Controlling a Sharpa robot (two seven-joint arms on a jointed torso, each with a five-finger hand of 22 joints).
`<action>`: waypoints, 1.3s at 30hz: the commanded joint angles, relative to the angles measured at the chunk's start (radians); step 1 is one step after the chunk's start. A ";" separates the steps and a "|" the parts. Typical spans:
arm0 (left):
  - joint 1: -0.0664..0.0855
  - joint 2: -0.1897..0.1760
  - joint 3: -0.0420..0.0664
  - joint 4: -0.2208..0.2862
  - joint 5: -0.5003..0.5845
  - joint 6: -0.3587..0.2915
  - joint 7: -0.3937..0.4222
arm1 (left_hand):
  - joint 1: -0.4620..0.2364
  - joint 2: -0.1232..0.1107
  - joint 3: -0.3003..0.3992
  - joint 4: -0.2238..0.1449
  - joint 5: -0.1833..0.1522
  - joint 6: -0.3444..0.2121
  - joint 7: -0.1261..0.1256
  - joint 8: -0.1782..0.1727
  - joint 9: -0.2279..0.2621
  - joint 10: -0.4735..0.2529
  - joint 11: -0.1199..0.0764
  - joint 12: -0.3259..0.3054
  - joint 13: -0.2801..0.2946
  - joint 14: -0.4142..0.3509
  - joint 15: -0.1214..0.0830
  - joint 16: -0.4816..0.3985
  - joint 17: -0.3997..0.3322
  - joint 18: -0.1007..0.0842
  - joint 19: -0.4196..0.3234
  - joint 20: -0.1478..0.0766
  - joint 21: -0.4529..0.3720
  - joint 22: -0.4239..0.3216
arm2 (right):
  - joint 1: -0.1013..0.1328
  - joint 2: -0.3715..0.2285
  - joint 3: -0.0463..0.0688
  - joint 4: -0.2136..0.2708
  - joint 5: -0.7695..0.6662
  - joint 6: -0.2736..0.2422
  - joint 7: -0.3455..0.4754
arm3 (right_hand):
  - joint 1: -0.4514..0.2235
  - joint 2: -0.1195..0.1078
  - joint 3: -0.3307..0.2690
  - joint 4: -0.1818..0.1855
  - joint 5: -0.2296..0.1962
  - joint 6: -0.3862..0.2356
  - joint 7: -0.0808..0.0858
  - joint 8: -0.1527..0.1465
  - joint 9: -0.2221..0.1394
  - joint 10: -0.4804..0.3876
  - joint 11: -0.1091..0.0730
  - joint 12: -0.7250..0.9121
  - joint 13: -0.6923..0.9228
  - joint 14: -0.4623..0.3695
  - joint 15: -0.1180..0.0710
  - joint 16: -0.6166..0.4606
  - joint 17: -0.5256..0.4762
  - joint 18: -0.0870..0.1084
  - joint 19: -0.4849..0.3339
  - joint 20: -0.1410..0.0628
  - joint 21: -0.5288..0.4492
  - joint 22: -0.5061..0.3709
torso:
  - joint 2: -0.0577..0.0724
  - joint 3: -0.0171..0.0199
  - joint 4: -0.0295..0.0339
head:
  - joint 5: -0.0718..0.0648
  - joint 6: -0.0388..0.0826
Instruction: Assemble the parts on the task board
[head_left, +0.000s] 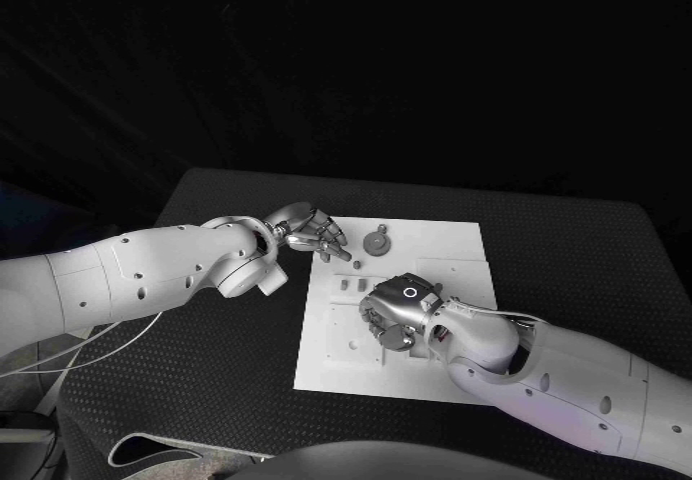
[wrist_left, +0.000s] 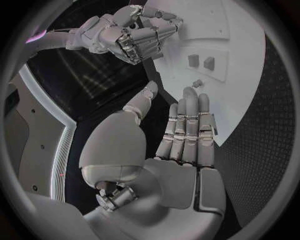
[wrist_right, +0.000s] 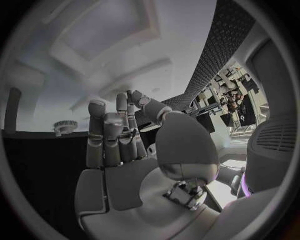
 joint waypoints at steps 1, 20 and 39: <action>0.001 0.001 0.001 0.003 0.006 0.011 0.008 | -0.006 0.000 0.008 -0.001 -0.004 -0.008 0.000 0.006 -0.002 -0.006 -0.002 0.006 0.000 0.008 0.002 -0.005 0.002 -0.007 0.005 -0.002 -0.002 0.002 | -0.002 0.000 -0.003 0.000 0.002 0.033 0.015 | 0.001 0.003 0.005 -0.001 0.003 0.009 0.001 0.007 0.000 0.007 0.002 0.002 0.001 0.002 -0.007 0.004 0.001 0.053 0.008 -0.006 0.004 0.012 | 0.000 -0.0007 0.0001 | 0.001 0.001; 0.001 0.001 0.001 0.004 0.006 0.011 0.007 | -0.006 0.000 0.009 -0.001 -0.004 -0.008 0.000 0.007 -0.002 -0.006 -0.002 0.007 0.000 0.009 0.002 -0.006 0.003 -0.007 0.005 -0.002 -0.002 0.002 | -0.002 0.001 -0.004 0.000 0.008 0.010 0.012 | 0.000 0.003 0.006 -0.001 0.003 0.009 0.001 0.007 0.001 0.007 0.002 0.002 0.003 0.002 -0.007 0.004 0.001 0.053 0.007 -0.006 0.004 0.012 | 0.000 -0.0012 -0.0002 | 0.002 -0.001; 0.001 0.001 0.001 0.003 0.006 0.012 0.005 | -0.006 0.000 0.009 0.000 -0.004 -0.008 0.000 0.007 -0.002 -0.007 -0.002 0.007 0.000 0.009 0.002 -0.006 0.004 -0.007 0.006 -0.002 -0.002 0.002 | -0.001 -0.002 -0.004 -0.005 0.051 -0.022 0.005 | -0.040 -0.142 -0.002 0.026 0.003 -0.170 0.077 -0.084 -0.036 -0.133 0.062 -0.075 -0.032 0.000 0.051 0.001 0.000 0.053 0.006 -0.001 -0.003 0.007 | 0.000 0.0002 -0.0009 | 0.001 0.001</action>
